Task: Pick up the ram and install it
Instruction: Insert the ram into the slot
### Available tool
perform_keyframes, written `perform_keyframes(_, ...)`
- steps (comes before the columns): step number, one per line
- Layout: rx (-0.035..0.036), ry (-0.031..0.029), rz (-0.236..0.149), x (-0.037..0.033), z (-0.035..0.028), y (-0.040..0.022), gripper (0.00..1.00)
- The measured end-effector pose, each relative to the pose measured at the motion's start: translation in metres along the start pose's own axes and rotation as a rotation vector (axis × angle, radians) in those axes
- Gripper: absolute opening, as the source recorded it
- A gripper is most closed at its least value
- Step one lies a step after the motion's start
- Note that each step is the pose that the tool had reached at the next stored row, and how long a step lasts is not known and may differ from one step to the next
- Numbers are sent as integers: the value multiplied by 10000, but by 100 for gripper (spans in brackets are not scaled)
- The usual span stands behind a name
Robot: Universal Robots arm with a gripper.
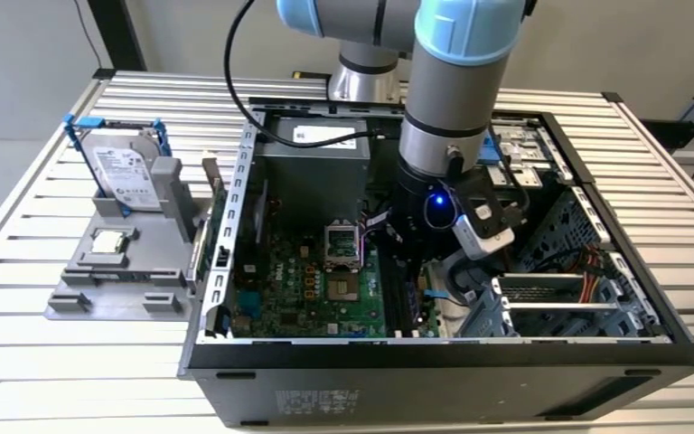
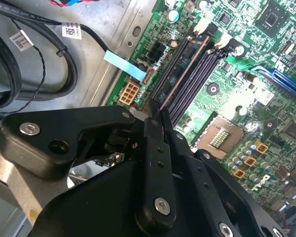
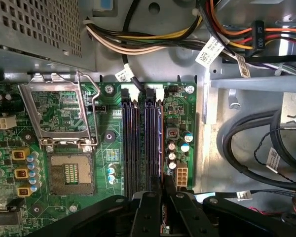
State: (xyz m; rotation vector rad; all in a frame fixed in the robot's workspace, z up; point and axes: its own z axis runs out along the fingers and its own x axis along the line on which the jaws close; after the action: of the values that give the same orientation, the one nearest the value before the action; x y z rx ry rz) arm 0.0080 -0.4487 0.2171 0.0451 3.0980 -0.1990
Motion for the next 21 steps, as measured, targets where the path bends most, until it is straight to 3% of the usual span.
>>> perform_keyframes(8, 11, 3, 0, 3, 67, 7, 0)
perform_keyframes(15, -8, 3, 1, 3, 75, 11, 0)
perform_keyframes(16, -25, -1, 2, 2, 82, 14, 100)
perform_keyframes(19, 4, 7, -1, 3, 67, 8, 100)
perform_keyframes(21, 2, 10, 3, -1, -17, -2, 100)
